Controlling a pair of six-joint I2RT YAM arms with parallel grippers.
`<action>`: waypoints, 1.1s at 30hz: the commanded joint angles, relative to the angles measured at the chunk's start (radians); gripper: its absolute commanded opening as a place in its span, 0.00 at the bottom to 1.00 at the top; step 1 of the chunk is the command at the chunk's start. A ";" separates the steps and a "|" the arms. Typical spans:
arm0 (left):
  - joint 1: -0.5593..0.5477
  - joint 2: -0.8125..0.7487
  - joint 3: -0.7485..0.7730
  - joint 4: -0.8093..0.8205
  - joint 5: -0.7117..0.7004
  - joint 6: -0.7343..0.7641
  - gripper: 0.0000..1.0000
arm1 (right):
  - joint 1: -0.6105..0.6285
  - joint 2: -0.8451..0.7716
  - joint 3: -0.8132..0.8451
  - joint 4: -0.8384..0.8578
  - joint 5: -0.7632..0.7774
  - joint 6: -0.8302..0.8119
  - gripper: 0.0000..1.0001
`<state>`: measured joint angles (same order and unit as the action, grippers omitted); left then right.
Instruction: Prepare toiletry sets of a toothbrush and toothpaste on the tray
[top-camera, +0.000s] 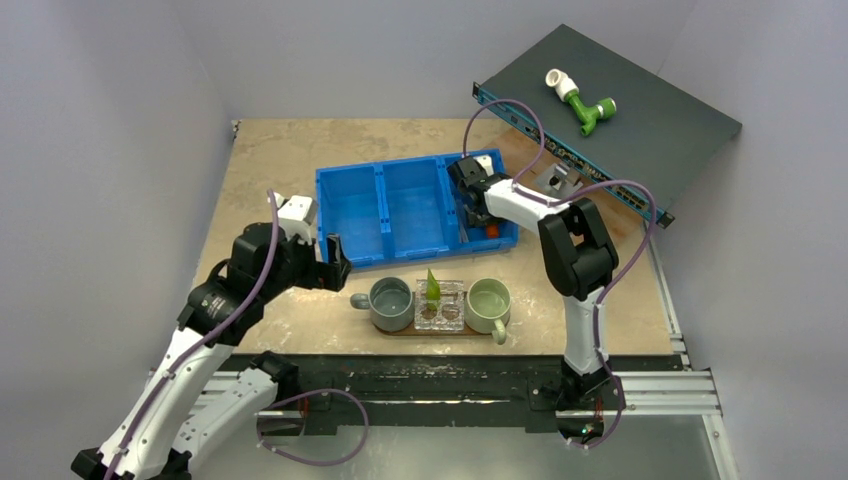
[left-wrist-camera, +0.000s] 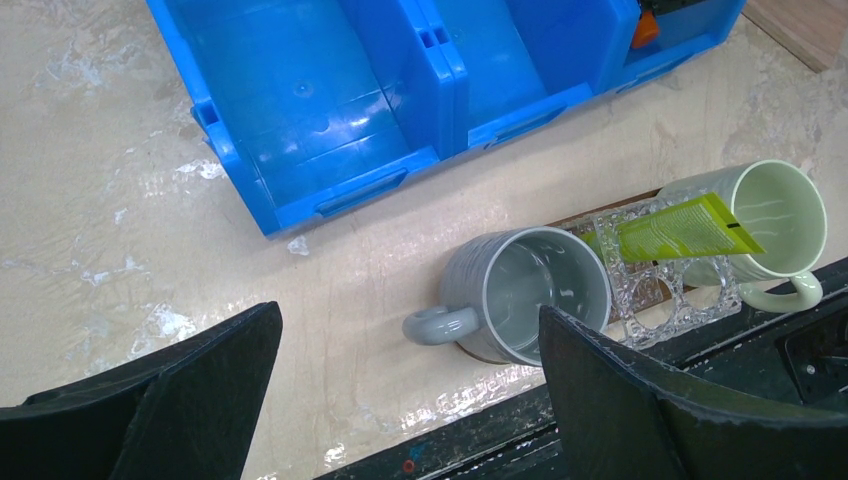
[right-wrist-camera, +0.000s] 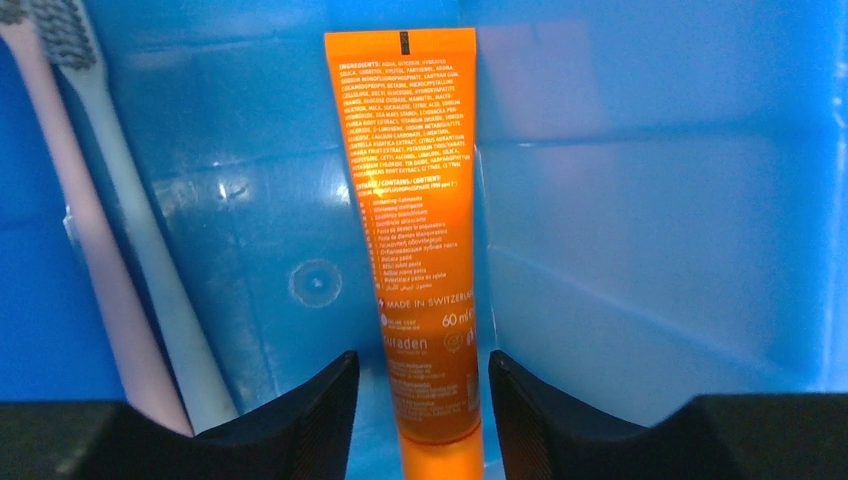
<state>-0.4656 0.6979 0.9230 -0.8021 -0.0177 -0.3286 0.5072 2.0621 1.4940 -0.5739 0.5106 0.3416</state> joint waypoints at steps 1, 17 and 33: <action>0.005 0.007 0.004 0.045 0.013 0.022 1.00 | -0.015 0.009 0.022 0.026 -0.013 -0.014 0.43; 0.005 0.001 0.005 0.043 0.005 0.022 1.00 | -0.014 -0.193 -0.013 0.014 -0.035 -0.039 0.00; 0.005 -0.002 0.059 0.055 0.105 -0.025 1.00 | 0.059 -0.525 -0.034 0.015 -0.273 -0.051 0.02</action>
<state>-0.4656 0.6964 0.9257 -0.8001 0.0288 -0.3294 0.5316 1.6196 1.4635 -0.5797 0.3428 0.2996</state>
